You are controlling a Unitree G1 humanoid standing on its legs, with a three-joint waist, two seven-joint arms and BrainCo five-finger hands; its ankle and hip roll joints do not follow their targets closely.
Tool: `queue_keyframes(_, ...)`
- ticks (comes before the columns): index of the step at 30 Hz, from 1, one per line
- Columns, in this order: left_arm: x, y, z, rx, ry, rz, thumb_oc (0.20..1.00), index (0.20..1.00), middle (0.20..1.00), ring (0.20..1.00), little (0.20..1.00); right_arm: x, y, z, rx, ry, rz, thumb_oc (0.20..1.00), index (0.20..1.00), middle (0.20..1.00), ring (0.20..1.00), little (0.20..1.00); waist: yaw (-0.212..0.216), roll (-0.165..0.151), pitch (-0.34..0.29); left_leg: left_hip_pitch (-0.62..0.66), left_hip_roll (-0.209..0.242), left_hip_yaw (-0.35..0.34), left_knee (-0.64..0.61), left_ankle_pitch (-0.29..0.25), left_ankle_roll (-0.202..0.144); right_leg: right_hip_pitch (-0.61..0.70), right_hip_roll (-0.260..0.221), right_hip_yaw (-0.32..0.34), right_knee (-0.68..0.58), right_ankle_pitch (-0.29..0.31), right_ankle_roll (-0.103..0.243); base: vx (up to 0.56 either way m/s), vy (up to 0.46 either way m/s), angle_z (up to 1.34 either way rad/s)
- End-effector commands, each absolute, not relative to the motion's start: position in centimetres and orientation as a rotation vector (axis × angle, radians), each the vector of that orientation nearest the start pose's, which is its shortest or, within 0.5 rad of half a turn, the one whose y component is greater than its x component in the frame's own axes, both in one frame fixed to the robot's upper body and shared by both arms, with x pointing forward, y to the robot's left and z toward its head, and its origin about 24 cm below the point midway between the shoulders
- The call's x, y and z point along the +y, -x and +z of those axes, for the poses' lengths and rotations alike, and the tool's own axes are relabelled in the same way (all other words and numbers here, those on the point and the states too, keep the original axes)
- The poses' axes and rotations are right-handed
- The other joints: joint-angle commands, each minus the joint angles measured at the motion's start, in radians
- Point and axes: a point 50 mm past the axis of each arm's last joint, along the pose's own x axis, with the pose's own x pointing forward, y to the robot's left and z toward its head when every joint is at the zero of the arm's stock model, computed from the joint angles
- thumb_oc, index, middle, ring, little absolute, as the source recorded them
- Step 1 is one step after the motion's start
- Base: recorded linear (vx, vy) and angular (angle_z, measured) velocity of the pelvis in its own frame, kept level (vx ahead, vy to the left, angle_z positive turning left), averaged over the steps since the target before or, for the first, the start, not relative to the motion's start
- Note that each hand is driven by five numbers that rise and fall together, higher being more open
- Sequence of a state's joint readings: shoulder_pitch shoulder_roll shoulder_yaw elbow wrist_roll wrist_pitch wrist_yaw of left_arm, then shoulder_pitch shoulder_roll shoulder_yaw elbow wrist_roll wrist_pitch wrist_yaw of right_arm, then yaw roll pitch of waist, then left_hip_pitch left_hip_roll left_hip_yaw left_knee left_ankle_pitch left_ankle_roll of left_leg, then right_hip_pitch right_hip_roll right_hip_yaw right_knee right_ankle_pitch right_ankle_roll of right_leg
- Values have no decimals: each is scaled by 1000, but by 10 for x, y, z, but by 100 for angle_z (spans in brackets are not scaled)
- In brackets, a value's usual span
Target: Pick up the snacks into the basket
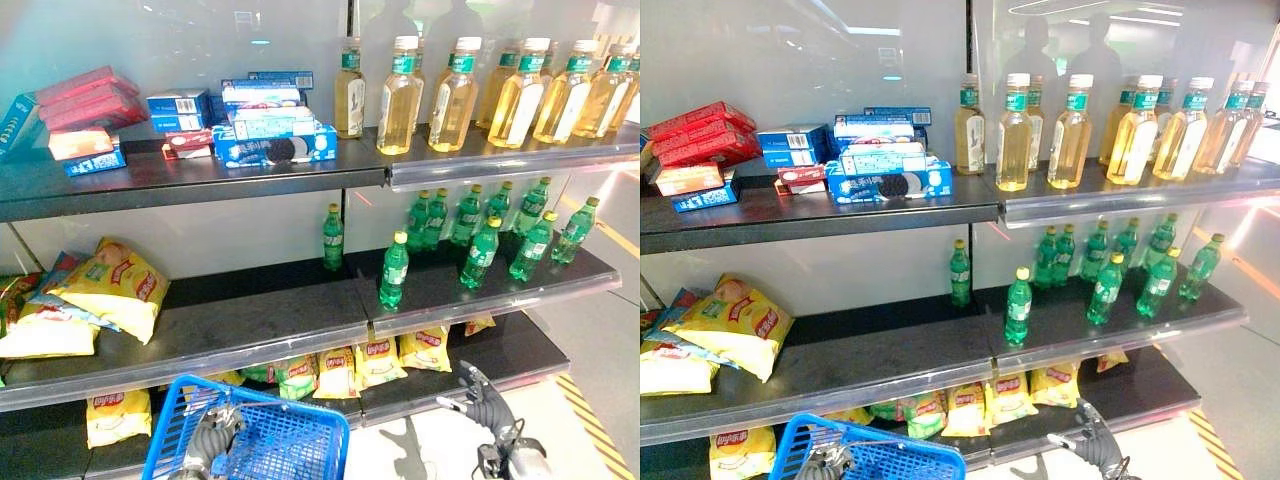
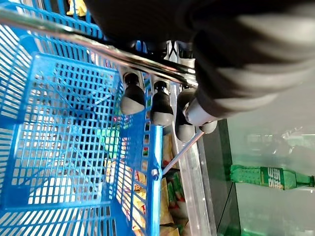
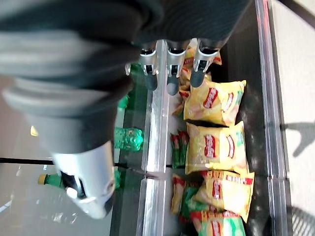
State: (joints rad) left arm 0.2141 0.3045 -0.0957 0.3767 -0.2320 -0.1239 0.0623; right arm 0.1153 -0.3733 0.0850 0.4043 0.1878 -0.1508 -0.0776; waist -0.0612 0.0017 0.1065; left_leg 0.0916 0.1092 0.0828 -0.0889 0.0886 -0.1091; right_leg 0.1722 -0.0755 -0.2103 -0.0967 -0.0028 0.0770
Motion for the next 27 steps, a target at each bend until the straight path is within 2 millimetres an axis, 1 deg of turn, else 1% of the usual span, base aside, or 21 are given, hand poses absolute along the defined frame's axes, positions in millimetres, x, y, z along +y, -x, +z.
queue_keyframes(1,236,-215,-5,114,-90,118,200,200,200,200,200,-249,-236,-4,156,247,-141,1000,1000,1000,1000,1000,9,-38,13,51,-69,-11,2,-110,59,-23,-28,25,9,-15,53,0,0,0)
queue_keyframes(3,236,-213,-7,124,-80,120,200,200,200,200,200,-251,-236,-3,154,252,-148,1000,1000,1000,1000,1000,9,-38,17,46,-70,-12,2,-109,59,-27,-27,25,9,-13,54,0,0,0)
queue_keyframes(8,237,-216,0,100,-90,114,200,200,200,200,200,-255,-236,-1,149,267,-157,1000,1000,1000,1000,1000,7,-38,36,31,-71,-16,2,-103,59,-41,-27,25,13,-11,53,-32,-7,0)
queue_keyframes(12,240,-223,14,37,-110,118,200,200,200,200,200,-261,-244,11,114,307,-156,1000,1000,1000,1000,1000,7,-33,86,4,-73,-21,7,-93,64,-85,-29,28,59,-16,48,-86,-4,0)
queue_keyframes(13,240,-223,15,36,-109,118,200,200,200,200,200,-261,-245,11,113,307,-156,1000,1000,1000,1000,1000,6,-33,86,3,-73,-21,8,-92,64,-87,-30,28,61,-16,48,-196,-5,0)
queue_keyframes(14,241,-229,26,-13,-112,119,200,200,200,200,200,-263,-253,24,70,347,-141,1000,1000,1000,1000,1000,7,-29,126,-34,-77,-25,22,-84,67,-136,-35,31,97,-16,45,-218,-3,1)
queue_keyframes(17,241,-235,38,-69,-113,110,200,200,200,200,200,-264,-267,43,10,404,-121,1000,1000,1000,1000,1000,10,-19,162,-103,-82,-26,62,-79,71,-217,-41,36,150,-17,41,-179,-5,-2)
queue_keyframes(19,241,-237,44,-95,-108,116,200,200,200,200,200,-265,-272,52,-19,431,-118,1000,1000,1000,1000,1000,12,-13,171,-138,-83,-26,79,-75,72,-257,-44,37,177,-19,38,-72,-11,-2)
queue_keyframes(20,241,-237,44,-95,-107,116,200,200,200,200,200,-265,-273,52,-19,432,-118,1000,1000,1000,1000,1000,11,-12,170,-141,-84,-26,80,-75,72,-261,-45,37,180,-19,38,-46,-21,-4)
queue_keyframes(22,241,-238,47,-108,-99,115,200,200,200,200,200,-267,-277,60,-44,445,-122,1000,1000,1000,1000,1000,15,-5,177,-167,-82,-29,82,-64,70,-293,-45,35,196,-22,36,-42,-41,0)
queue_keyframes(23,240,-238,48,-111,-95,113,200,200,200,200,200,-270,-280,65,-52,472,-131,1000,1000,1000,1000,1000,18,1,175,-187,-79,-32,78,-53,64,-312,-46,27,200,-25,34,-18,-50,1)
queue_keyframes(24,240,-238,48,-111,-95,113,200,200,200,200,200,-270,-280,65,-52,473,-131,1000,1000,1000,1000,1000,17,2,174,-189,-79,-32,78,-53,63,-314,-46,26,200,-26,34,-4,-99,5)
queue_keyframes(25,238,-238,48,-114,-94,104,200,200,200,200,200,-275,-284,72,-68,496,-153,1000,1000,1000,1000,1000,20,7,172,-199,-76,-38,72,-44,58,-325,-42,19,203,-31,30,8,-97,4)
queue_keyframes(27,236,-238,46,-108,-86,97,200,200,200,200,200,-281,-287,78,-81,502,-184,1000,1000,1000,1000,1000,23,10,173,-207,-68,-43,76,-41,52,-333,-39,14,207,-36,25,5,-97,9)
